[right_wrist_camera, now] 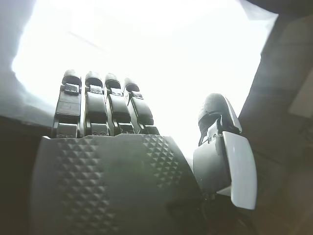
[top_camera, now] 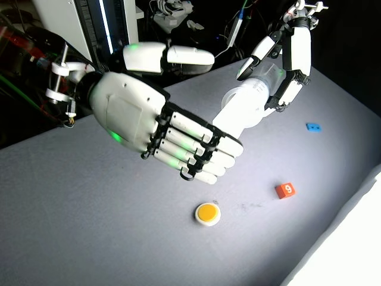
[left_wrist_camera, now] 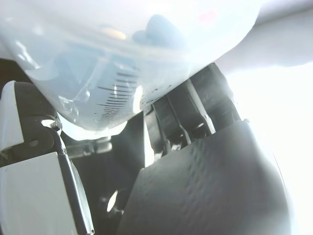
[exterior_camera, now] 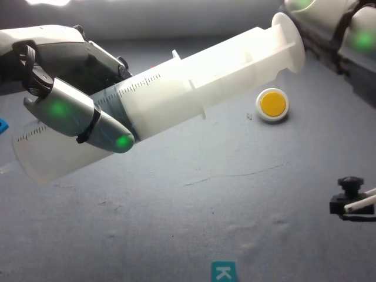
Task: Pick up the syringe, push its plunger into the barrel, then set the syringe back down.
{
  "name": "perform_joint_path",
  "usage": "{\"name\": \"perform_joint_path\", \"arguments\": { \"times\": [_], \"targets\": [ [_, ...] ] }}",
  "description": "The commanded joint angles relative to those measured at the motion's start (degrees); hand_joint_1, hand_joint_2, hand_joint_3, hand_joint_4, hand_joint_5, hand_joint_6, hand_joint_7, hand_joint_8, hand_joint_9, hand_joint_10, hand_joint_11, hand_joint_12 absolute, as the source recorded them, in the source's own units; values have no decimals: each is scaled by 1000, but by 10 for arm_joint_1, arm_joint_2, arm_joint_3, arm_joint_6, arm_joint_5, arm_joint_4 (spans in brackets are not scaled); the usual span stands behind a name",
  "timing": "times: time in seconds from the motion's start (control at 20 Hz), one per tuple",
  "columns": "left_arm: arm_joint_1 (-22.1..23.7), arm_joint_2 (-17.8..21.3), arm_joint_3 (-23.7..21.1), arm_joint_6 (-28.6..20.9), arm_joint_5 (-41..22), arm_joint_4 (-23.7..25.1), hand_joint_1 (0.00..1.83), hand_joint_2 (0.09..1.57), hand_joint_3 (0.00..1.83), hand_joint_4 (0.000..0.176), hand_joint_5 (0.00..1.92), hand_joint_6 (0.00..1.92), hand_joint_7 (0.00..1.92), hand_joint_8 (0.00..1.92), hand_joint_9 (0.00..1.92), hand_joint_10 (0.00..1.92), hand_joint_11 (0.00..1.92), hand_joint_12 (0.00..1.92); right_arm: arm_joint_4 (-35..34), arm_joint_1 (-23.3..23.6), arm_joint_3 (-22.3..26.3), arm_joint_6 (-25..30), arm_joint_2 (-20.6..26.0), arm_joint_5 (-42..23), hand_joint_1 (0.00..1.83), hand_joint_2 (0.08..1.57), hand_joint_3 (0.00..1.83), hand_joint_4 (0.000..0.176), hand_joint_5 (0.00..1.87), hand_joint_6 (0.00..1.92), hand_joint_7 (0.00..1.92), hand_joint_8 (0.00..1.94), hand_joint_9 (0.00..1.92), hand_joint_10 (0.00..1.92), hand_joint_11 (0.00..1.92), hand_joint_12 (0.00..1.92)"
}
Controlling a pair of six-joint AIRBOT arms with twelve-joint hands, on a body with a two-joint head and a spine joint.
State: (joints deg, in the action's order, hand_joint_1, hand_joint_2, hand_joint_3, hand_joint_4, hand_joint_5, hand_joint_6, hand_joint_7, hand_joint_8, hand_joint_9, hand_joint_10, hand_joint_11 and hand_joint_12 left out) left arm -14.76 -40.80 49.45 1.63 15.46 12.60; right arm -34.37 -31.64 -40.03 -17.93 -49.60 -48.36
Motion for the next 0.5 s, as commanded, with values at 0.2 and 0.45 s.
{"name": "perform_joint_path", "arguments": {
  "times": [0.2, 0.45],
  "targets": [
    [7, 3, -2, -7, -65, -2, 1222, 1106, 1, 9, 929, 1115, 1078, 836, 1065, 735, 742, 1390, 38, 9, -10, 4, -21, -40, 0, 1177, 3, 0, 0, 0, 0, 0, 0, 0, 0, 0],
    [7, 3, -3, -7, -65, -2, 1225, 1112, 0, 0, 895, 1170, 1095, 805, 1085, 704, 747, 1372, 49, 9, -10, 3, -42, -41, 0, 1175, 2, 0, 0, 0, 0, 0, 0, 0, 0, 0]
  ]
}}
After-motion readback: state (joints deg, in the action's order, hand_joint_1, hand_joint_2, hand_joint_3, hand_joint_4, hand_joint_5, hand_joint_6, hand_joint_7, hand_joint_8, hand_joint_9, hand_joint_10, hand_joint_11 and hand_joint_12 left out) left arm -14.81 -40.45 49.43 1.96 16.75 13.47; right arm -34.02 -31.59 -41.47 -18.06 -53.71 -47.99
